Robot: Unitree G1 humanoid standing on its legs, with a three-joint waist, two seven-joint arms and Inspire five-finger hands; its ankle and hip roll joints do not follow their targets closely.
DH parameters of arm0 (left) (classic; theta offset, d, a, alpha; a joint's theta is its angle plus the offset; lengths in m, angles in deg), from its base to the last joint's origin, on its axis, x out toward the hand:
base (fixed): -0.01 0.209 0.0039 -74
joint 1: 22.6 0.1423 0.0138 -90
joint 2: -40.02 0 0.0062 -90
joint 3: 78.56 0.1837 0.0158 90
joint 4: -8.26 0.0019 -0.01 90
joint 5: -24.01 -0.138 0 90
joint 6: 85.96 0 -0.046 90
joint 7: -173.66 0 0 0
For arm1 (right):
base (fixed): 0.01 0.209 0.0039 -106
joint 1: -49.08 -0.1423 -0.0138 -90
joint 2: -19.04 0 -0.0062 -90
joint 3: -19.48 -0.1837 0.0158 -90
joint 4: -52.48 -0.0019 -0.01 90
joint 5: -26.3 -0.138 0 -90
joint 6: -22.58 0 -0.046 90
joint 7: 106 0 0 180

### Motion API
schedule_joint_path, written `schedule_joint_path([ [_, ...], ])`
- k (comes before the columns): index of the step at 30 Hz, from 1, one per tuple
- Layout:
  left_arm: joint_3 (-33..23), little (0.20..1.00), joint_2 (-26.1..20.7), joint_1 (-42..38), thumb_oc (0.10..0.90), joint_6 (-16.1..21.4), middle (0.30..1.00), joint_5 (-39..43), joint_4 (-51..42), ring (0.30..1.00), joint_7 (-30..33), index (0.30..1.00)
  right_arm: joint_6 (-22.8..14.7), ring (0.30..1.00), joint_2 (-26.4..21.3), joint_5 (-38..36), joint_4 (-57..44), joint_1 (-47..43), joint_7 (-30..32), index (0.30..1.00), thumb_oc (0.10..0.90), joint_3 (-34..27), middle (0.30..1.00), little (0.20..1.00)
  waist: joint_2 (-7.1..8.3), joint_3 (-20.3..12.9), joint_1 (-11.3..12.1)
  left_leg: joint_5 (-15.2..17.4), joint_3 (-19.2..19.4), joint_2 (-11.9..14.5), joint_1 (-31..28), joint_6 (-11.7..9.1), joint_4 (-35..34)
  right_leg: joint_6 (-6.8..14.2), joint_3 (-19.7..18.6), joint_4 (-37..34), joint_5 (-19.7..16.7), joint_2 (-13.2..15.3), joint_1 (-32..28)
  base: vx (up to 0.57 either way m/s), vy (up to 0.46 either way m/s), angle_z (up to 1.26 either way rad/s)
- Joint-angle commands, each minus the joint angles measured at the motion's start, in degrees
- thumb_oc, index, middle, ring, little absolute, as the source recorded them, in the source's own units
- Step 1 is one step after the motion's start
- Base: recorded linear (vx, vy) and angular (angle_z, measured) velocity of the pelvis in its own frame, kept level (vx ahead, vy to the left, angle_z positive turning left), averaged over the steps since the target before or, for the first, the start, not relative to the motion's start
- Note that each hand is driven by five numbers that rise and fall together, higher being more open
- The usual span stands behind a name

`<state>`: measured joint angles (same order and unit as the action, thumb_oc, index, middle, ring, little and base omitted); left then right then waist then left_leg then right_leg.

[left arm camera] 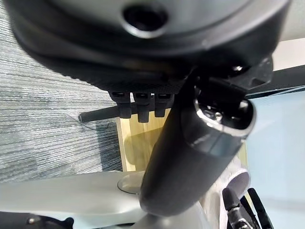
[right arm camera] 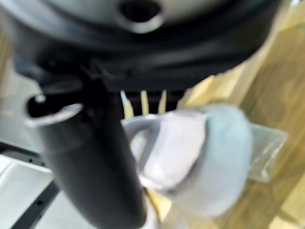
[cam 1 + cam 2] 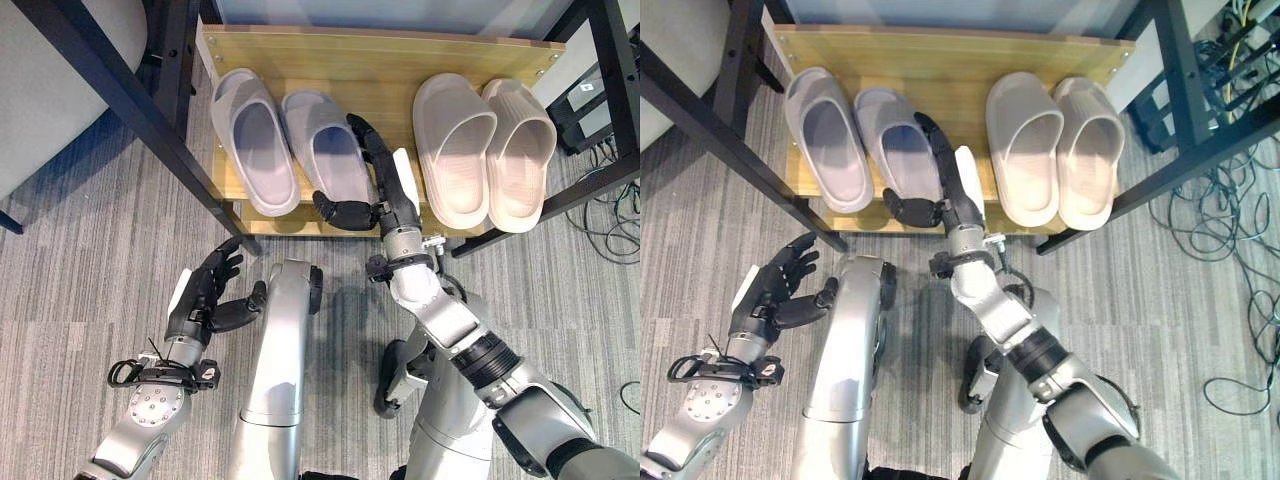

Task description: Arrange the slippers neatly on the shoe rack.

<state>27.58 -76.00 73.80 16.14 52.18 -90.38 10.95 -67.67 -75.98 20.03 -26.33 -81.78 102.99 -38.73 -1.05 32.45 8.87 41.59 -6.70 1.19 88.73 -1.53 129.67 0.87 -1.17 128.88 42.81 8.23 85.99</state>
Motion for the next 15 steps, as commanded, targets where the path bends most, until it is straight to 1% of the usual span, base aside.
schedule_joint_path([
  [1, 3.66, 0.9, -0.74, -3.12, 0.8, 5.0, 0.9, -0.82, -10.5, 0.9, 0.24, 0.9, -5.53, 0.9, 2.05, -1.57, -3.7, -7.39, -0.04, 0.9, 0.8, -0.16, 0.9, 0.9, -1.19, -2.65, 3.2, -2.45, 1.99, -1.87, 1.23, -0.02, -7.29, -6.42, 2.23, -4.26, -9.39, 1.14, 3.96, 0.0, 0.0, 0.0],
  [4, 4.59, 0.9, -0.84, -4.2, 0.8, 5.1, 0.9, -0.97, -10.12, 0.9, 0.28, 0.9, -5.84, 0.9, 3.15, -2.16, -2.7, -8.85, 0.17, 0.9, 0.8, 0.44, 0.9, 0.9, -1.59, -2.65, 3.65, -2.58, 1.99, -1.89, 1.23, 0.02, -7.44, -6.5, 2.19, -4.05, -9.44, 1.29, 3.96, 0.0, 0.0, 0.0],
  [9, 5.55, 0.9, -0.8, -5.02, 0.8, 5.43, 0.9, -0.73, -10.25, 0.9, 0.03, 0.9, -6.0, 0.9, 3.15, -1.99, -2.95, -10.36, 0.64, 0.9, 0.8, 0.02, 0.9, 0.9, -1.32, -2.65, 4.0, -2.71, 2.25, -2.05, 1.23, -0.07, -7.9, -6.52, 1.91, -3.91, -9.49, 1.51, 3.96, 0.0, -0.004, 0.01],
  [12, 7.0, 0.9, -0.73, -6.7, 0.8, 5.76, 0.9, -0.54, -10.23, 0.9, 0.3, 0.9, -6.36, 0.9, 5.21, -3.26, 0.16, -12.85, 1.15, 0.9, 0.8, 1.1, 0.9, 0.9, -1.94, -2.65, 4.92, -2.52, 1.69, -2.06, 1.23, -0.18, -7.52, -6.46, 2.27, -3.96, -9.71, 1.74, 3.96, 0.0, 0.0, 0.0],
  [15, 7.36, 0.9, -0.64, -6.87, 0.8, 5.98, 0.9, -0.36, -10.31, 0.9, 0.47, 0.9, -6.2, 0.9, 5.75, -3.3, 2.13, -13.93, 1.41, 0.9, 0.8, 1.2, 0.9, 0.9, -2.29, -2.65, 5.49, -2.57, 1.41, -2.14, 1.23, -0.18, -7.69, -6.48, 2.46, -3.97, -9.56, 1.73, 3.96, 0.0, 0.0, 0.0],
])
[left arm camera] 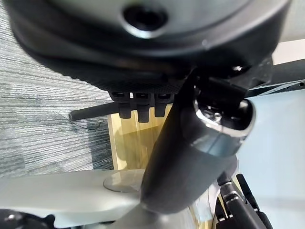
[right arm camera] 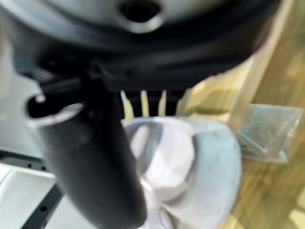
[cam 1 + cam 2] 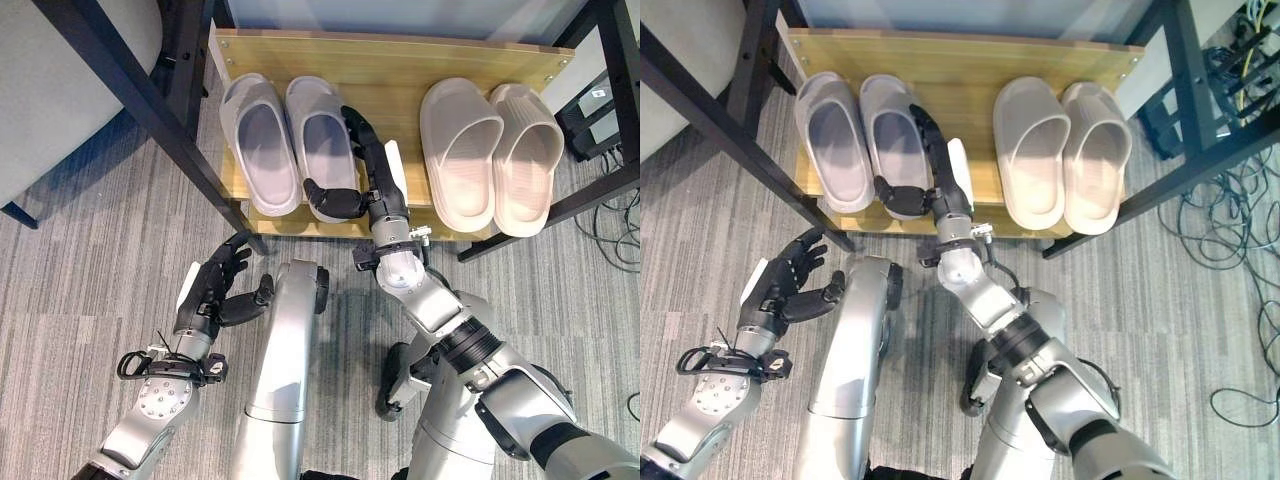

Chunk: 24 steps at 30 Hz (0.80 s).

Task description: Arrange the slippers neatly on the shoe rack.

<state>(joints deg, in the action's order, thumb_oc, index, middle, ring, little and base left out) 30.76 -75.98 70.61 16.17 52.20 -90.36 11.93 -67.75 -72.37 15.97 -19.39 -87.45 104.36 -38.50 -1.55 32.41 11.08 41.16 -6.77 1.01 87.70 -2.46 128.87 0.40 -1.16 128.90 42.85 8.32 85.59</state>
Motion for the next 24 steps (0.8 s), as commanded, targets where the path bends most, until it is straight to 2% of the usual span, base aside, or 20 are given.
schedule_joint_path([
  [1, 4.21, 0.9, -0.68, -3.73, 0.8, 6.02, 0.9, -0.33, -10.32, 0.9, -0.58, 0.9, -6.14, 0.9, 2.03, 0.77, -4.46, -8.59, 0.12, 0.9, 0.8, 0.84, 0.9, 0.9, -1.84, -2.62, 3.34, -2.15, 1.44, -1.98, 2.25, 0.71, -7.0, -6.02, 2.44, -4.02, -9.57, 1.61, 4.36, 0.0, 0.0, 0.0],
  [3, 4.29, 0.9, -0.84, -3.91, 0.8, 6.26, 0.9, -0.15, -10.43, 0.9, -0.89, 0.9, -6.12, 0.9, 1.2, 1.07, -4.7, -8.59, 0.13, 0.9, 0.8, 0.4, 0.9, 0.9, -1.74, -2.62, 3.43, -2.21, 1.39, -2.13, 2.25, 0.7, -7.24, -5.94, 2.37, -4.05, -9.57, 1.67, 4.36, 0.0, 0.0, 0.0],
  [10, 3.26, 0.9, -0.22, -2.49, 0.8, 5.26, 0.9, -0.65, -11.82, 0.9, -2.82, 0.9, -7.18, 0.9, -8.19, 2.0, -14.87, -3.03, -1.37, 0.9, 0.8, -3.83, 0.9, 0.9, 0.92, -2.62, 1.82, -2.01, 1.67, -1.77, 2.25, 0.52, -7.23, -5.61, 1.68, -3.97, -9.58, 2.05, 4.36, 0.0, 0.018, 0.03],
  [15, 2.14, 0.9, -0.02, -1.11, 0.8, 4.89, 0.9, -1.1, -12.5, 0.9, -2.82, 0.9, -7.18, 0.9, -10.35, 3.1, -19.34, 1.16, -1.74, 0.9, 0.8, -5.22, 0.9, 0.9, 1.07, -2.62, 0.59, -2.08, 1.44, -1.34, 2.25, 0.52, -6.54, -5.67, 2.02, -3.98, -9.16, 1.9, 4.36, -0.01, 0.032, -0.03],
  [24, 0.21, 0.9, -0.14, 0.56, 0.8, 4.54, 0.9, -1.19, -13.09, 0.9, -2.84, 0.9, -6.08, 0.9, -13.79, 3.37, -20.48, 3.76, -3.64, 0.9, 0.8, -5.29, 0.9, 0.9, 1.36, -2.62, -0.17, -2.49, 1.4, -1.16, 2.25, 0.48, -6.37, -5.75, 2.17, -4.1, -9.06, 2.21, 4.36, 0.0, 0.002, -0.01],
])
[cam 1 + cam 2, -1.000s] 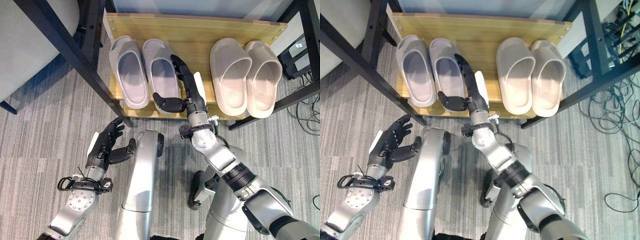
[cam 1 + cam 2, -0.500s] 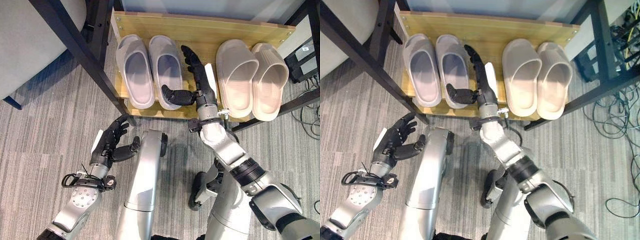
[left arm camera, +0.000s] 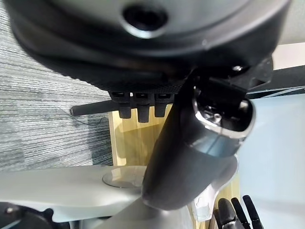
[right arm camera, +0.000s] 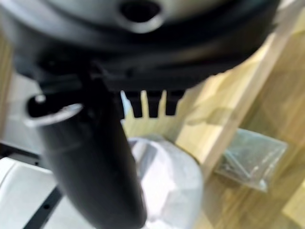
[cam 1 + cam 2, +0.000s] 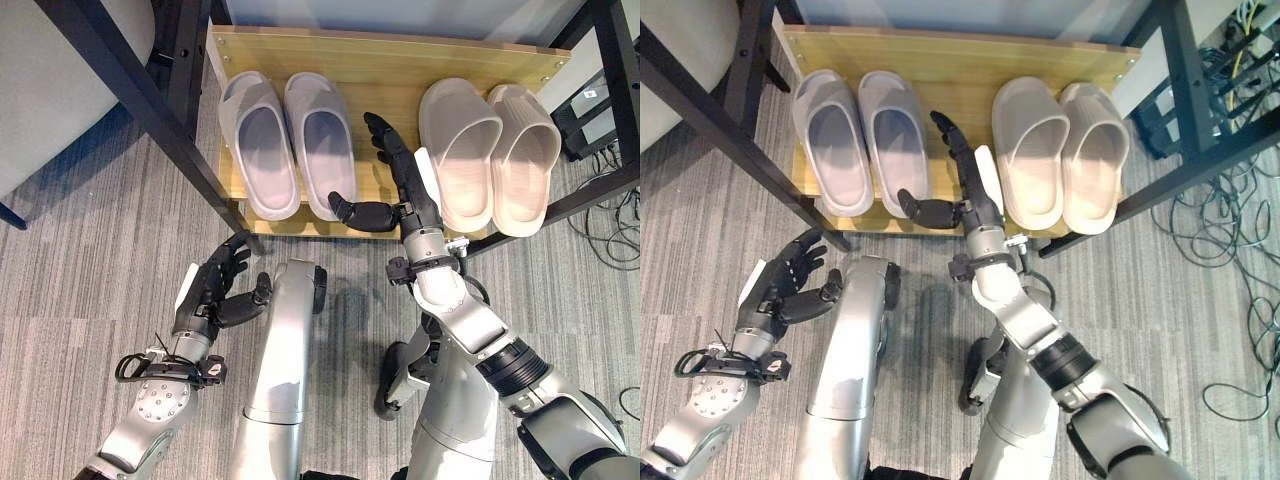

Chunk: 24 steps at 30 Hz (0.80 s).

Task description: Arrange the slippers neatly on the shoe rack.

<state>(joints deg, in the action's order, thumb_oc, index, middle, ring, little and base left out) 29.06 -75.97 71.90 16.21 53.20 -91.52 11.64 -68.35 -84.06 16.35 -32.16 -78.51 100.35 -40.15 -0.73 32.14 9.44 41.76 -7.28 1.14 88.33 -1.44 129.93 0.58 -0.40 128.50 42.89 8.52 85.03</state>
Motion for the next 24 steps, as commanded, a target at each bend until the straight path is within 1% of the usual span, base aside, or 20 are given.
schedule_joint_path([
  [1, 1.82, 0.9, -0.23, -0.57, 0.8, 4.44, 0.9, -2.18, -12.04, 0.9, -2.62, 0.9, -5.5, 0.9, -2.41, 2.86, -7.82, -4.99, 0.19, 0.9, 0.8, -3.75, 0.9, 0.9, 0.49, -2.35, 1.42, -3.13, 1.95, -1.27, 1.62, -0.55, -7.5, -5.91, 1.44, -3.74, -9.07, 2.05, 4.92, 0.0, 0.0, 0.0],
  [7, 1.18, 0.9, -0.46, -0.29, 0.8, 4.45, 0.9, -2.16, -12.4, 0.9, -2.65, 0.9, -5.71, 0.9, -3.08, 0.92, -7.06, -4.72, -1.16, 0.9, 0.8, -2.52, 0.9, 0.9, 0.61, -2.35, 1.4, -3.41, 2.12, -1.08, 1.62, -0.63, -7.91, -5.85, 1.5, -4.02, -9.16, 2.26, 4.92, -0.01, 0.004, -0.02],
  [11, 0.93, 0.9, -0.8, -0.57, 0.8, 4.39, 0.9, -2.25, -12.27, 0.9, -2.37, 0.9, -5.24, 0.9, -0.24, -0.37, -5.77, -5.06, -2.79, 0.9, 0.8, -0.1, 0.9, 0.9, 0.06, -2.35, 1.66, -3.7, 2.1, -1.06, 1.62, -0.54, -8.38, -5.86, 1.6, -4.43, -9.43, 2.07, 4.92, -0.02, 0.006, -0.03],
  [24, 1.71, 0.9, -0.84, -1.74, 0.8, 4.85, 0.9, -2.71, -12.79, 0.9, -1.85, 0.9, -5.12, 0.9, 4.22, -0.71, -5.4, -4.49, -4.27, 0.9, 0.8, 2.41, 0.9, 0.9, -0.57, -2.35, 2.01, -4.17, 2.31, -1.06, 1.62, -0.43, -9.19, -5.7, 1.72, -4.94, -9.62, 2.08, 4.92, 0.0, 0.0, 0.0],
])
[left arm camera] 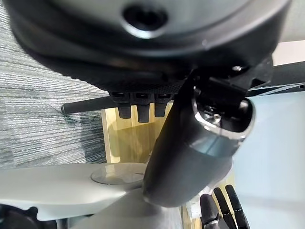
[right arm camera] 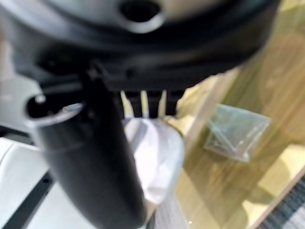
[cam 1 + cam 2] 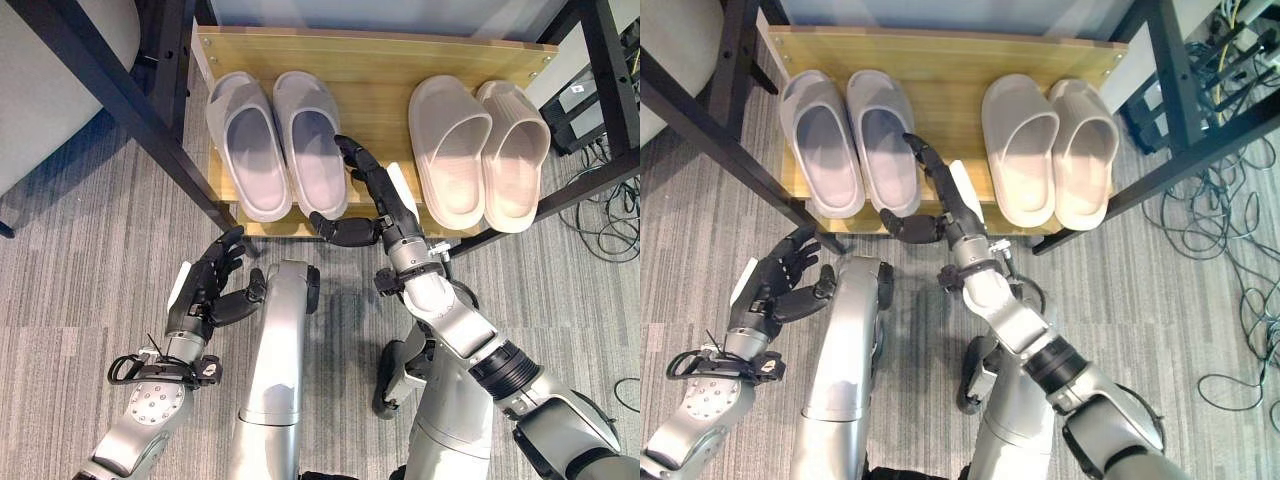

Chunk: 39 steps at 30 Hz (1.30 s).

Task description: Arrange the slippers neatly on the shoe rack.

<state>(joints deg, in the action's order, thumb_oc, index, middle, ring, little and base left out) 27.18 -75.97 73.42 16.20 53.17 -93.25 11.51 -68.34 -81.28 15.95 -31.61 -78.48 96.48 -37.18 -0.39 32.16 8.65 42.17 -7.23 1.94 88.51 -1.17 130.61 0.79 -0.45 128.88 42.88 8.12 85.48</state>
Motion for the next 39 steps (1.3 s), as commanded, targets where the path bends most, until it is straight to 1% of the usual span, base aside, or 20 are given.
schedule_joint_path([
  [1, 3.62, 0.9, -0.92, -3.47, 0.8, 5.07, 0.9, -2.69, -11.05, 0.9, -1.48, 0.9, -5.31, 0.9, 2.23, -0.56, -5.83, -4.64, -0.25, 0.9, 0.8, -0.34, 0.9, 0.9, -1.0, -2.37, 2.87, -4.54, 2.32, -1.82, 1.44, -0.65, -9.84, -5.92, 1.76, -5.29, -9.62, 2.48, 4.47, 0.0, 0.0, 0.0],
  [4, 3.95, 0.9, -0.66, -3.72, 0.8, 5.32, 0.9, -2.7, -10.88, 0.9, -1.16, 0.9, -5.39, 0.9, 3.78, -0.71, -5.64, -5.05, -0.06, 0.9, 0.8, 0.19, 0.9, 0.9, -1.07, -2.37, 3.0, -4.64, 2.59, -1.73, 1.44, -0.67, -10.08, -5.87, 1.55, -5.3, -9.69, 2.34, 4.47, 0.0, 0.0, 0.0],
  [10, 4.2, 0.9, -0.75, -4.0, 0.8, 5.54, 0.9, -2.8, -10.56, 0.9, -0.95, 0.9, -5.39, 0.9, 4.5, 0.09, -5.84, -5.5, 0.29, 0.9, 0.8, 0.17, 0.9, 0.9, -1.06, -2.37, 2.97, -4.64, 2.68, -1.83, 1.44, -0.63, -10.08, -5.92, 1.37, -5.29, -9.63, 2.22, 4.47, 0.0, 0.0, 0.0],
  [15, 4.17, 0.9, -0.47, -3.49, 0.8, 5.6, 0.9, -2.68, -10.9, 0.9, -1.14, 0.9, -4.98, 0.9, 3.47, 1.81, -6.46, -5.24, 0.8, 0.9, 0.8, -0.99, 0.9, 0.9, -0.89, -2.37, 2.76, -4.76, 2.79, -1.83, 1.44, -0.62, -10.17, -5.88, 1.25, -5.16, -9.44, 2.23, 4.47, 0.0, 0.0, 0.0],
  [21, 3.68, 0.9, -0.34, -3.2, 0.8, 5.6, 0.9, -2.48, -10.97, 0.9, -1.46, 0.9, -5.11, 0.9, 1.12, 2.72, -8.21, -5.18, 0.88, 0.9, 0.8, -2.38, 0.9, 0.9, -0.58, -2.37, 2.45, -4.93, 2.71, -1.83, 1.44, -0.66, -10.23, -5.96, 1.2, -5.04, -9.38, 2.22, 4.47, 0.0, 0.0, 0.0],
  [22, 3.42, 0.9, -0.3, -3.11, 0.8, 5.53, 0.9, -2.46, -11.11, 0.9, -1.51, 0.9, -5.09, 0.9, 0.4, 2.81, -8.79, -5.19, 0.81, 0.9, 0.8, -2.58, 0.9, 0.9, -0.42, -2.37, 2.29, -4.98, 2.77, -1.8, 1.44, -0.7, -10.22, -5.99, 1.1, -4.98, -9.37, 2.27, 4.47, 0.0, 0.0, 0.0],
  [24, 2.64, 0.9, -0.31, -2.59, 0.8, 5.49, 0.9, -2.35, -11.42, 0.9, -1.96, 0.9, -5.49, 0.9, -2.92, 2.65, -10.53, -5.43, 0.54, 0.9, 0.8, -3.6, 0.9, 0.9, -0.04, -2.37, 1.93, -5.12, 2.63, -1.66, 1.44, -0.88, -10.01, -5.95, 1.1, -4.87, -9.37, 2.37, 4.47, 0.0, 0.0, 0.0],
  [25, 2.63, 0.9, -0.28, -2.57, 0.8, 5.49, 0.9, -2.32, -11.45, 0.9, -2.0, 0.9, -5.47, 0.9, -3.01, 2.61, -10.63, -5.37, 0.51, 0.9, 0.8, -3.62, 0.9, 0.9, -0.07, -2.37, 1.93, -5.13, 2.63, -1.65, 1.44, -0.89, -10.02, -5.96, 1.1, -4.88, -9.36, 2.36, 4.47, 0.0, 0.0, 0.0],
  [28, 1.84, 0.9, -0.25, -1.74, 0.8, 5.44, 0.9, -2.33, -11.75, 0.9, -2.43, 0.9, -5.85, 0.9, -5.8, 2.6, -12.37, -5.15, -0.06, 0.9, 0.8, -4.39, 0.9, 0.9, 0.23, -2.37, 1.66, -5.26, 2.35, -1.66, 1.44, -1.0, -9.93, -6.02, 1.27, -5.03, -9.38, 2.4, 4.47, 0.0, 0.0, 0.0],
  [32, 1.26, 0.9, -0.15, -1.48, 0.8, 5.22, 0.9, -1.91, -12.05, 0.9, -3.07, 0.9, -6.34, 0.9, -8.21, 1.7, -14.18, -5.52, -0.58, 0.9, 0.8, -4.83, 0.9, 0.9, 0.62, -2.37, 1.34, -5.35, 1.81, -1.67, 1.44, -1.09, -9.51, -5.92, 1.29, -5.06, -9.61, 2.19, 4.47, 0.0, 0.0, 0.0],
  [34, 1.05, 0.9, -0.22, -1.34, 0.8, 5.18, 0.9, -1.97, -12.07, 0.9, -3.18, 0.9, -6.43, 0.9, -8.68, 1.69, -14.81, -5.32, -0.86, 0.9, 0.8, -4.98, 0.9, 0.9, 0.7, -2.37, 1.16, -5.4, 1.76, -1.64, 1.44, -1.09, -9.46, -5.91, 1.26, -5.07, -9.65, 2.17, 4.47, 0.0, 0.0, 0.0],
  [35, 0.34, 0.9, -0.31, -0.88, 0.8, 5.23, 0.9, -2.16, -12.1, 0.9, -3.23, 0.9, -6.8, 0.9, -10.2, 1.82, -16.07, -5.04, -1.25, 0.9, 0.8, -5.56, 0.9, 0.9, 0.93, -2.37, 0.82, -5.52, 1.68, -1.65, 1.44, -1.11, -9.24, -5.89, 1.21, -5.0, -9.74, 2.1, 4.47, 0.0, 0.0, 0.0],
  [38, -0.56, 0.9, -0.23, 0.2, 0.8, 5.36, 0.9, -2.03, -12.32, 0.9, -3.7, 0.9, -7.59, 0.9, -12.84, 1.1, -18.42, -4.62, -1.97, 0.9, 0.8, -6.42, 0.9, 0.9, 0.98, -2.37, 0.49, -5.95, 1.7, -1.55, 1.44, -1.13, -9.24, -5.75, 1.22, -5.02, -9.89, 2.15, 4.47, -0.01, 0.005, 0.0],
  [39, -0.88, 0.9, -0.25, 0.8, 0.8, 5.34, 0.9, -1.75, -12.34, 0.9, -4.05, 0.9, -8.23, 0.9, -14.47, 0.02, -19.54, -4.22, -2.46, 0.9, 0.8, -6.82, 0.9, 0.9, 1.13, -2.37, 0.27, -6.16, 1.67, -1.54, 1.44, -1.15, -9.11, -5.71, 1.21, -4.95, -9.92, 2.21, 4.47, -0.03, 0.02, -0.01],
])
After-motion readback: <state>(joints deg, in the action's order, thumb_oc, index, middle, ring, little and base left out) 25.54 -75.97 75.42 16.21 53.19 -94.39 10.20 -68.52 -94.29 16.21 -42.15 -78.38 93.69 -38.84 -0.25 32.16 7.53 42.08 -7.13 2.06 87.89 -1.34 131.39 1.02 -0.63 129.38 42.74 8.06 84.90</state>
